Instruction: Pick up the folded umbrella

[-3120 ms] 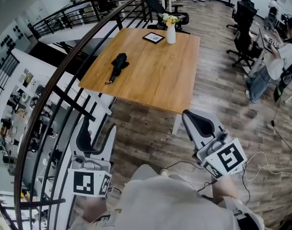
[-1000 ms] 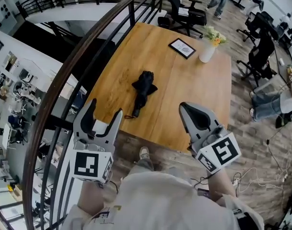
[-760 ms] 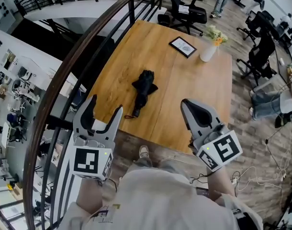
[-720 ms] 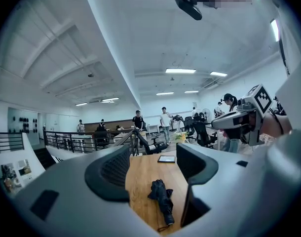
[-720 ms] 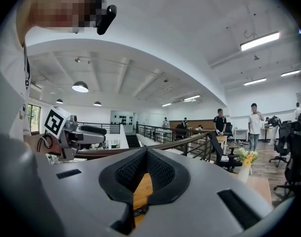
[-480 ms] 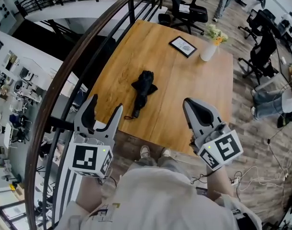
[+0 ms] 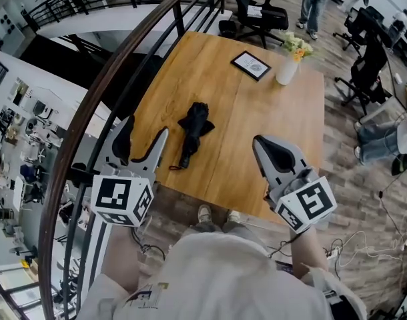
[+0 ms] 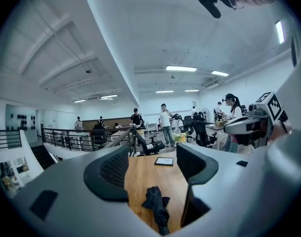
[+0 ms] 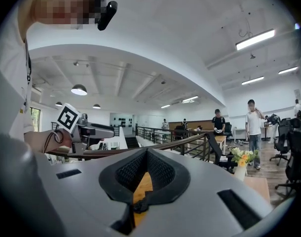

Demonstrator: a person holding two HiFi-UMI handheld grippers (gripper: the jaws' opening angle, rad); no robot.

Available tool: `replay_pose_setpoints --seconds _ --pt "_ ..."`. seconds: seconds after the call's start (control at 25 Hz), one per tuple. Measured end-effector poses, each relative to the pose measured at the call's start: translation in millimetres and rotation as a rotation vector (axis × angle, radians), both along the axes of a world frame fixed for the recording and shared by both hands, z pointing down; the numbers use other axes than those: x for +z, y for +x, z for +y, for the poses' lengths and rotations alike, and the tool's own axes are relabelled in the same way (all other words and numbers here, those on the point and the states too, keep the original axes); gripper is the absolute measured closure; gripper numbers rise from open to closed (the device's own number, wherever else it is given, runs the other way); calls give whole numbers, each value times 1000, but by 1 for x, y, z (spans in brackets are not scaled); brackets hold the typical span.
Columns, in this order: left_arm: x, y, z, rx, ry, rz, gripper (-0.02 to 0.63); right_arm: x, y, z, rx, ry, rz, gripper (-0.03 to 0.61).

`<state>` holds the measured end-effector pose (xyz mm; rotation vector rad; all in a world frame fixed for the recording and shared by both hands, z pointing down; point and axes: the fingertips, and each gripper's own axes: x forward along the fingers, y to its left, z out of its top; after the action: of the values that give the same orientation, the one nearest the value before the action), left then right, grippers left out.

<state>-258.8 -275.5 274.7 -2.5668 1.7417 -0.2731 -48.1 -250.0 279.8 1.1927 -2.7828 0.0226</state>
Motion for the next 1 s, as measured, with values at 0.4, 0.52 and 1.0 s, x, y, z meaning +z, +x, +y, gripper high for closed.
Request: replay_pose_setpoints --seconds 0.4,0.52,1.0 --pt "52 30 -78 20 -112 8 302 25 -2 -36 -59 -61 -20 551" --pt "81 36 -98 27 -169 19 302 40 -8 -49 -71 -89 -12 551" --pt "232 54 -158 36 -425 -9 301 132 -5 -102 -42 -230 21 551"
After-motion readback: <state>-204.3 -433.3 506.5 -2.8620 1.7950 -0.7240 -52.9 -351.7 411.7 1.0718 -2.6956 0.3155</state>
